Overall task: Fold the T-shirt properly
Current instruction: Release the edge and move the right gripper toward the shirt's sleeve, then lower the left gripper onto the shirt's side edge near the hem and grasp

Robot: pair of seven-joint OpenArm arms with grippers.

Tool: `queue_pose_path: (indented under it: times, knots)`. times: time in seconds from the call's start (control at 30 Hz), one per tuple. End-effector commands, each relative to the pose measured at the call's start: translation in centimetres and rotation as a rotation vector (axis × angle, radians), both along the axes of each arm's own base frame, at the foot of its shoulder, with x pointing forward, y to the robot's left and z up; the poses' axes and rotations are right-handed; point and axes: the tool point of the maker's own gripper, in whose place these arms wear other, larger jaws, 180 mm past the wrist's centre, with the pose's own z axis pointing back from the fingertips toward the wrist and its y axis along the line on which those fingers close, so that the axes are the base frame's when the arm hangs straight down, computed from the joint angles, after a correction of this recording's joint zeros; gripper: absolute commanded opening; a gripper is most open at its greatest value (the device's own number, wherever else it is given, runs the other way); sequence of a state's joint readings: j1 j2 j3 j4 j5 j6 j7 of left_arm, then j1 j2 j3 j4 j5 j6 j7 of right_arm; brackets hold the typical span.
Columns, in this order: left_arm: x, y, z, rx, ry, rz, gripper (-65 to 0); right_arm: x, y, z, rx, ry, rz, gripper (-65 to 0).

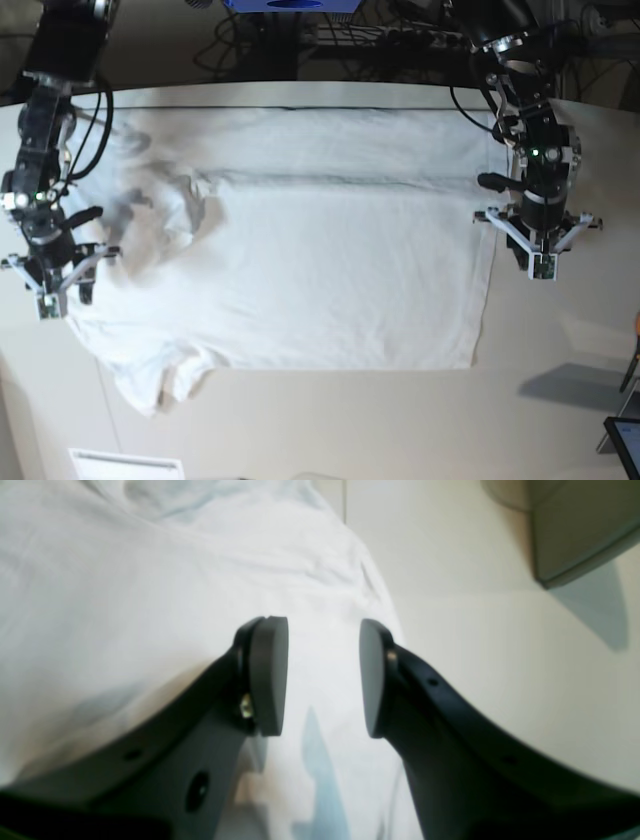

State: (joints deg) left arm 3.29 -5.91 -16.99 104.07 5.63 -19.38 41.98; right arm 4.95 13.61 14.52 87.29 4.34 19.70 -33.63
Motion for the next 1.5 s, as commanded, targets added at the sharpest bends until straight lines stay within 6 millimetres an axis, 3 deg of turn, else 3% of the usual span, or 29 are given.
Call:
queue_pose_path:
  times: [0.0,0.13,0.23,0.37,0.57,0.8,0.87,1.17,1.37,1.47]
  knots:
    - [0.9,0.5,1.1,0.012,-0.038,0.009,-42.8,2.0,-1.2,2.0,-0.014,-0.045,0.008,-41.9]
    - [2.1,1.2,1.2,0.017,-0.041,0.020,-27.4,5.7,-2.2,1.5,0.029,0.017,0.042,-41.9]
    - [2.0,1.8,0.8,0.078,-0.006,0.023,-22.3,8.0,-3.7,1.9,0.068,0.043,0.028,-38.2]
    - [3.4,2.5,1.2,0.103,-0.005,0.039,-20.8,10.8,-4.4,2.0,0.160,0.095,0.051,-20.6]
    - [4.8,4.0,2.1,0.123,-0.012,0.046,-21.2,13.4,-5.5,3.1,0.380,0.030,0.002,-19.2]
    - [5.0,4.2,2.1,0.119,-0.012,0.050,-21.3,12.9,-4.7,-0.4,0.509,0.034,-0.057,-19.2]
    - [4.9,4.5,2.3,0.126,-0.014,0.054,-21.3,12.9,-3.6,-1.1,0.525,0.038,-0.053,-19.2]
    - [3.4,5.5,1.4,0.157,0.026,0.055,-21.3,10.7,-4.7,-4.8,0.495,0.079,-0.157,-19.2]
    - [3.3,5.9,1.6,0.168,0.028,0.056,-21.3,10.4,-4.9,-5.2,0.434,0.110,-0.133,-19.2]
    - [3.3,6.0,1.4,0.167,0.033,0.057,-21.3,11.3,-5.1,-4.1,0.366,0.093,-0.099,-19.2]
